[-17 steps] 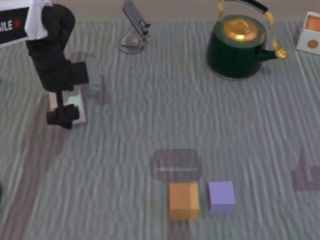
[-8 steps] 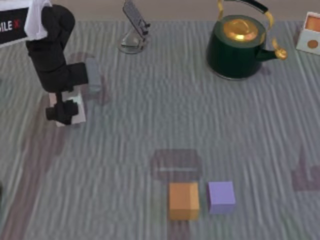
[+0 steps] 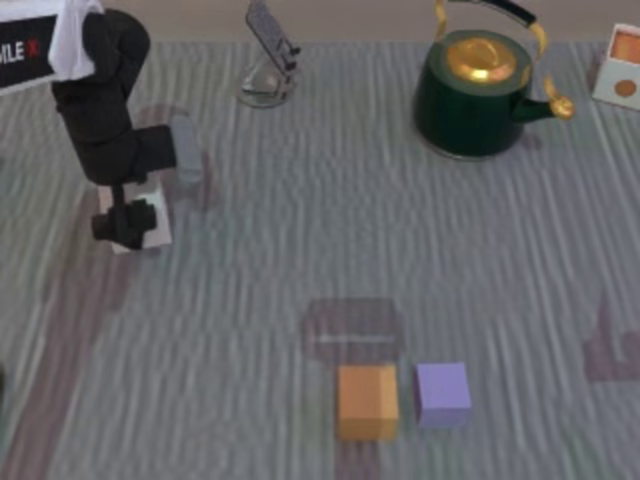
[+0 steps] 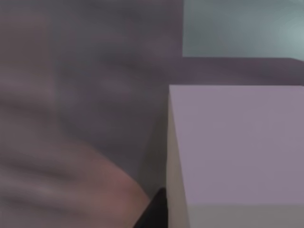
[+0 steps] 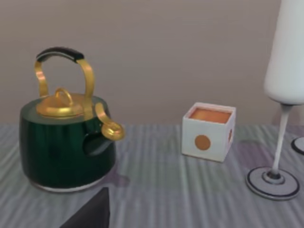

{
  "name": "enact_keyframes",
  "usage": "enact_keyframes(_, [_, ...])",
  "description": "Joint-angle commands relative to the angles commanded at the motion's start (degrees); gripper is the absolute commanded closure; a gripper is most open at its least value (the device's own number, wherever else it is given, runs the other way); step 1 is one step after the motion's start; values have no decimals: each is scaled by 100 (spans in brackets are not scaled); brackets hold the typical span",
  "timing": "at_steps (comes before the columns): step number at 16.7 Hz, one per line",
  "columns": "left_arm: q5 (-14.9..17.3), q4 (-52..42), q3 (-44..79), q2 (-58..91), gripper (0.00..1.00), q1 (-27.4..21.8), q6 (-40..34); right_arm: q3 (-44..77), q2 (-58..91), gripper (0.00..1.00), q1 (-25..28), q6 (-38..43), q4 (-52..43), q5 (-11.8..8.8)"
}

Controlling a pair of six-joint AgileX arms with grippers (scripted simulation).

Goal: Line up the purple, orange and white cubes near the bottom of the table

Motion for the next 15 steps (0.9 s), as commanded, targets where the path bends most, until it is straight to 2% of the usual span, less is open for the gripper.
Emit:
enact_keyframes(7, [27,-155,82,-102,100,-15,-14,0,0,0,0,0,0,0])
enact_keyframes(12, [23,-1183,785,-336,100,63,-21,0,0,0,0,0,0,0])
enact_keyframes(15, [23,-1413,987,-438,100,88,-34,0,0,0,0,0,0,0])
